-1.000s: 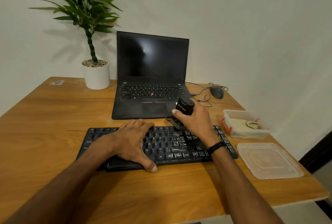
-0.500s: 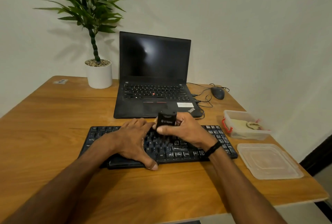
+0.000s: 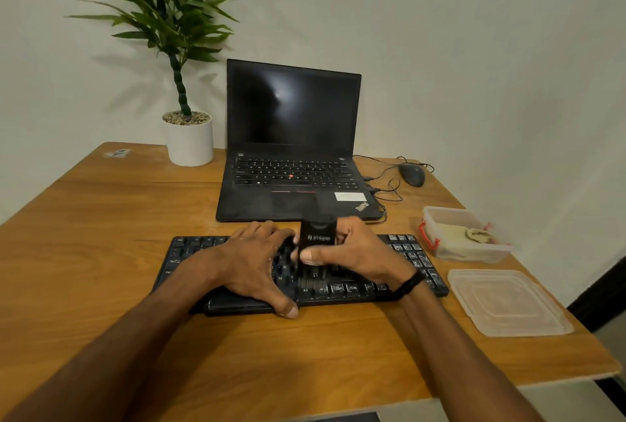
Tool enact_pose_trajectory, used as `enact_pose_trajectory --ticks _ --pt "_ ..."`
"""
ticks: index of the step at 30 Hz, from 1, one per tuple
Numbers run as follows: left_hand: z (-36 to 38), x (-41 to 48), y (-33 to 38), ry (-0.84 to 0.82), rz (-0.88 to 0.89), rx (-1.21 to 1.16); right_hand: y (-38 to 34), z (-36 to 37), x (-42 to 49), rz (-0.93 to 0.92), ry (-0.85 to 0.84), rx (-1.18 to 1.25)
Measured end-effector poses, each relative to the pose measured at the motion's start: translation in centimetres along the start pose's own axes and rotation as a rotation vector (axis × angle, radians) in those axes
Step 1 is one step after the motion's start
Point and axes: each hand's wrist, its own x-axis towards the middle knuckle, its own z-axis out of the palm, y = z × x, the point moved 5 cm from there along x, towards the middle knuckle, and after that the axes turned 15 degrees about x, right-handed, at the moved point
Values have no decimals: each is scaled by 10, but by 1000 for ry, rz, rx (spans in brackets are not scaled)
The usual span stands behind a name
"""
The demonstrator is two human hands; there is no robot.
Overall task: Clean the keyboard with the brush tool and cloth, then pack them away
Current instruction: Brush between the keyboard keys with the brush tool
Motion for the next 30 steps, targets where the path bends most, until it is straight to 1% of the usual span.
enact_pose_trajectory --ticks 1,2,4,5,6,8,9,10,12,13,14,16,17,18,19,20,21,23,24,25,26,27,28,29,30 --pt "1 0 1 -2 5 -1 1 4 -4 -10 -5 9" --pt "1 0 1 -4 6 -5 0 2 -4 -44 54 -16" --pt "-1 1 -1 -6 -2 -11 -11 -9 -7 -160 305 -158" --pt "-2 1 -3 -3 -7 -12 -13 -11 -8 -183 323 -186" --pt "-2 1 -3 0 -8 -10 -12 -8 -10 -169 262 -175" --pt "0 1 -2 3 -5 -3 -1 2 -16 -44 68 -40" --pt "1 0 -1 2 -5 0 2 5 -21 -44 62 -16" --pt "1 0 0 -4 -7 0 3 2 -22 -78 104 -18" --pt "-1 0 -1 -17 -11 -7 -2 -11 -25 -169 314 -114" --pt "-2 0 -2 -17 -14 -9 -3 -13 -25 -172 327 -133" --pt "-3 1 -2 -14 -16 -7 -2 -11 -24 -157 265 -129" --pt "-2 0 -2 -9 -15 -1 4 -2 -25 -62 95 -32" --pt "0 0 -2 -8 -15 2 3 0 -27 -50 91 3" --pt "1 1 -3 -10 -14 4 4 -3 -27 -72 133 19" --pt "1 1 -2 -17 -13 2 1 -10 -27 -116 239 -29" --pt "1 2 -2 -18 -13 0 1 -15 -28 -131 304 -72" --pt "0 3 -3 -13 -14 1 1 -16 -28 -117 287 -74" --pt "0 2 -3 -3 -14 -1 6 -5 -27 -31 104 19" --pt "1 1 -3 -5 -13 -3 8 2 -28 -10 46 48" --pt "2 0 -3 -14 -12 -2 9 4 -29 -21 57 36" --pt "2 0 -2 -26 -12 -3 7 0 -28 -64 124 -4" --pt "2 0 -1 -35 -15 -7 2 -6 -28 -113 231 -79" --pt "0 0 -1 -34 -17 -13 -1 -9 -28 -133 278 -112" --pt "-2 0 -1 -27 -20 -17 -2 -9 -28 -121 252 -112" --pt "-2 0 -2 -19 -22 -18 -2 -5 -27 -87 166 -71"
